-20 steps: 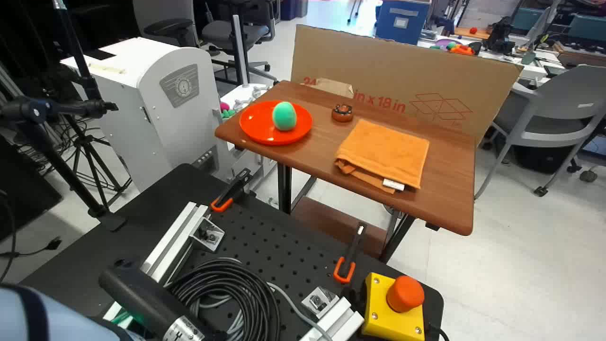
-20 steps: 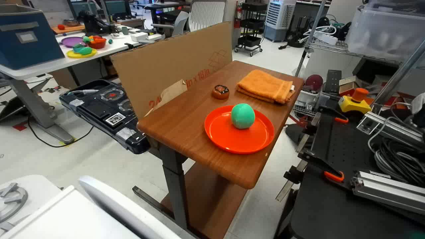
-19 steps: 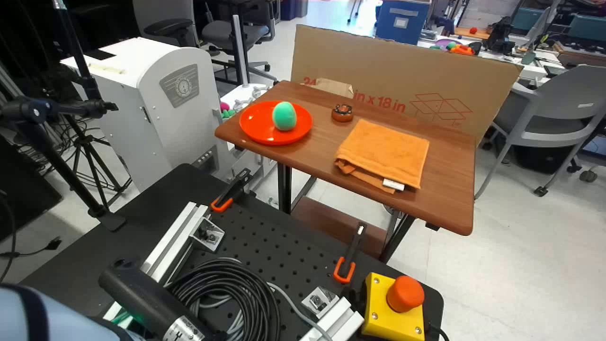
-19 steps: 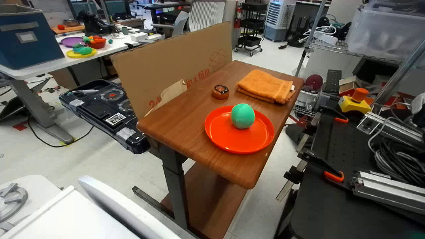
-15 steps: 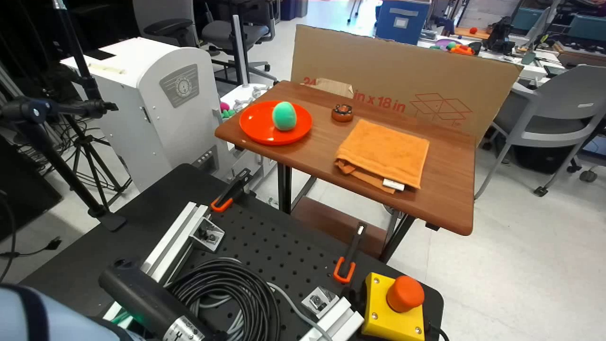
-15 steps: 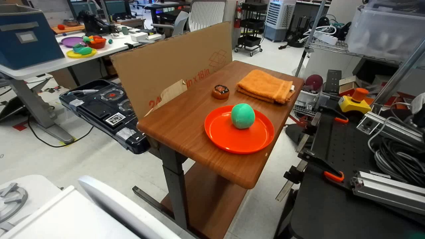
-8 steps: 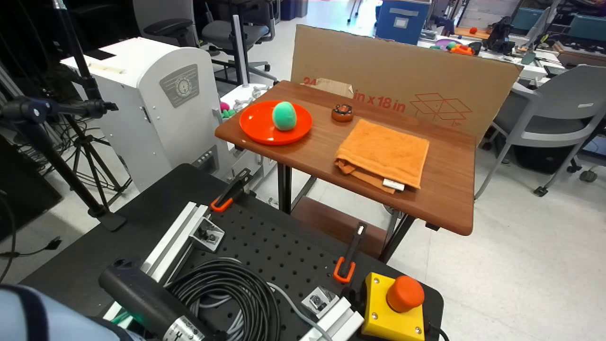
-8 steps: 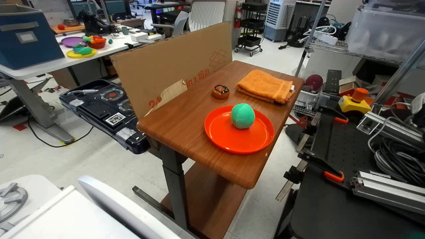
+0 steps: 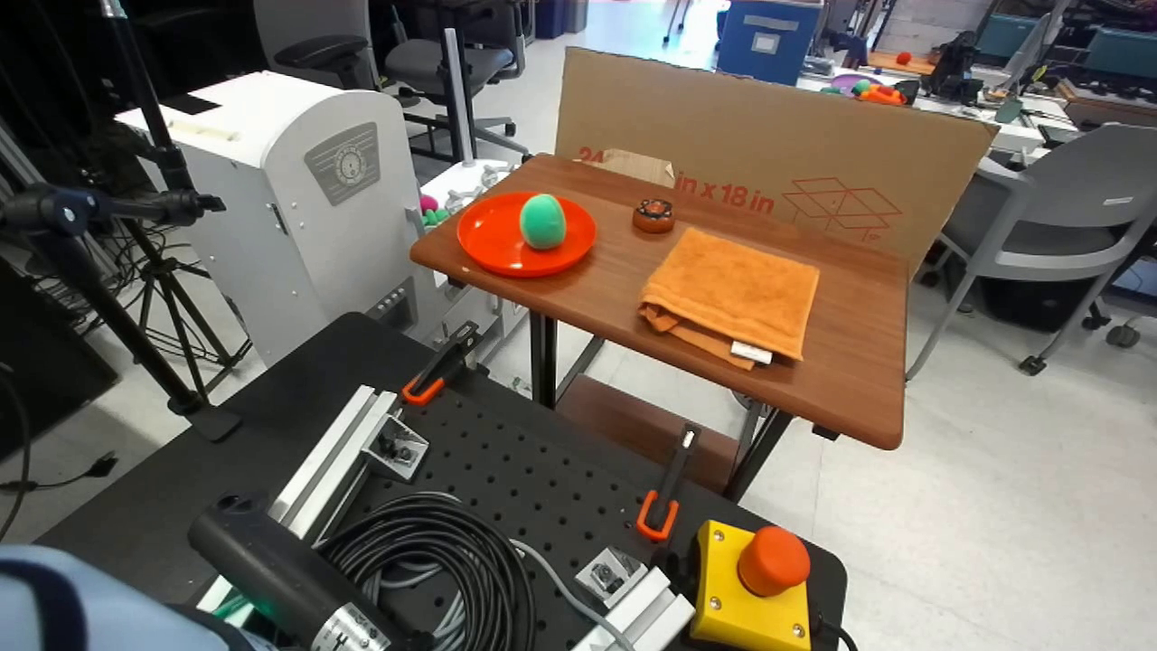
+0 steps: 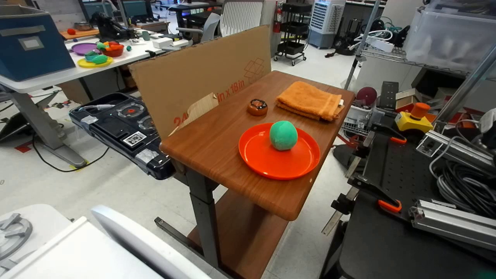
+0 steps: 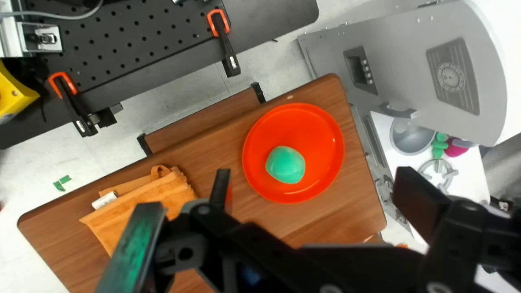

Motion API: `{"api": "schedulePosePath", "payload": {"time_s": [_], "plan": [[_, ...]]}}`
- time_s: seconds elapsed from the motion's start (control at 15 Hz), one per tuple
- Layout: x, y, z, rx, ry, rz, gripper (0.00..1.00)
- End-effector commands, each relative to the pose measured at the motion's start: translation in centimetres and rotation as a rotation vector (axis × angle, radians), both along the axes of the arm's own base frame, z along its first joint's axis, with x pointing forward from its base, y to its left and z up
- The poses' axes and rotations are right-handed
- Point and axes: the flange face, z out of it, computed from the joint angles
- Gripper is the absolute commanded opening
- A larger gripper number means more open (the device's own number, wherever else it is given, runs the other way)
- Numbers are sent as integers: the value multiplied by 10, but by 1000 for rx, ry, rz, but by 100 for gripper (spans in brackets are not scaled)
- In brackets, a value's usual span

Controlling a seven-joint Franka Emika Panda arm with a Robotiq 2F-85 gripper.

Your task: Move the doughnut to the left of the table

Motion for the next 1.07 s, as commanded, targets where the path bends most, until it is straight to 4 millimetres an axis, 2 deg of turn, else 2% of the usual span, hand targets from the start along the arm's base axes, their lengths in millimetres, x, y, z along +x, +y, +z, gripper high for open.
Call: {"api": "schedulePosePath", "payload": {"time_s": [0.0, 0.27, 0.4, 0.73, 1.0], "plan": [[76, -2, -14, -30, 2, -52, 100], [141, -3, -38, -81, 12, -98, 100], [170, -5, -58, -97, 34, -112, 100], [229, -16, -132, -101, 101, -156, 100], [260, -23, -190, -153, 164, -196, 100]]}}
